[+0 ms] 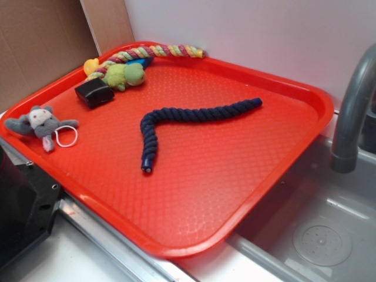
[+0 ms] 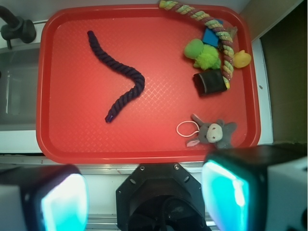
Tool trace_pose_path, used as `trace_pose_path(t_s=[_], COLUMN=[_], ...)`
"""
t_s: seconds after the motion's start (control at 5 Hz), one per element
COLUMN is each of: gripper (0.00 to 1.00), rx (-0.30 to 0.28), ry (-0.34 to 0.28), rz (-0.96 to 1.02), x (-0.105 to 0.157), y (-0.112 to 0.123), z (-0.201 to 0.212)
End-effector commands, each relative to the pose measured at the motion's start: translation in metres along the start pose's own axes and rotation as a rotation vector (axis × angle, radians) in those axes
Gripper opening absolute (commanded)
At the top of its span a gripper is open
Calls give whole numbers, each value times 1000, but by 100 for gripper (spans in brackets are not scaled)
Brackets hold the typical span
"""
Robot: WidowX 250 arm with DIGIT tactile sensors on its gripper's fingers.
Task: Grab the gray animal.
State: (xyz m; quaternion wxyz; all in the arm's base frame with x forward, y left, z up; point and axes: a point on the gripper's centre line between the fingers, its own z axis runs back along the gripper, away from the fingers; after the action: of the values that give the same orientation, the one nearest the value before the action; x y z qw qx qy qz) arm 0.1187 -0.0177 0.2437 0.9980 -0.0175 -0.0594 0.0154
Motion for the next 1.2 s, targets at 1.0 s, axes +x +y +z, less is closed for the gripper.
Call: trace_pose_path(t_s=[1.0], gripper=[100], rx=[-23], ry=[39], rz=[-547], x=[2], y=[104], z=[-146])
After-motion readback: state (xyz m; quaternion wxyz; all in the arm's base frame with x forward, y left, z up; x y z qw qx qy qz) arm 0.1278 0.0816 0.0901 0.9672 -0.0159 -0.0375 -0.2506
